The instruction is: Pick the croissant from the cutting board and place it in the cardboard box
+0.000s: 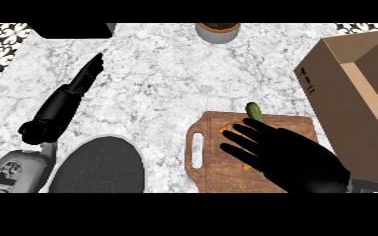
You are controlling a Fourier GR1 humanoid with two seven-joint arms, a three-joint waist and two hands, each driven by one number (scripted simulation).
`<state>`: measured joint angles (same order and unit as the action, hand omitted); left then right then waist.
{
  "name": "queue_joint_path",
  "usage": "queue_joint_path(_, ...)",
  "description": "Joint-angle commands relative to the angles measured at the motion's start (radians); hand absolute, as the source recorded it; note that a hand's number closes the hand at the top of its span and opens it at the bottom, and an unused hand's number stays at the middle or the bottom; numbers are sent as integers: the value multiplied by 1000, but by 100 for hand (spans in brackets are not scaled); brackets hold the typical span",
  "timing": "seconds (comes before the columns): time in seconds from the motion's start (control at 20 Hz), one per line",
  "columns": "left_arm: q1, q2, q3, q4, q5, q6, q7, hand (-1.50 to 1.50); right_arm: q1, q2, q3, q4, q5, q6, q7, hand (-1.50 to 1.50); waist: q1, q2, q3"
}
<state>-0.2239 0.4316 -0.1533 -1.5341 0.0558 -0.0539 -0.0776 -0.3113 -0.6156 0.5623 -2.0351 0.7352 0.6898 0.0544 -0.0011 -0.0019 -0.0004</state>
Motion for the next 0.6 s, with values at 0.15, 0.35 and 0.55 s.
queue_joint_path(0.15, 1, -14, 45, 5, -27, -52, -6, 0, -14, 125, 36, 86, 172, -27, 33, -150, 5, 2, 0)
queue_joint_path(0.35, 10, -41, 66, 25, -54, -79, -23, 0, 7, 114, -31, 59, 186, 17, -27, -150, 1, 2, 0)
queue_joint_path(0.55, 36, -98, 54, 44, -109, -39, -53, 0, 36, 103, -4, 114, 267, -48, -105, -150, 1, 2, 0)
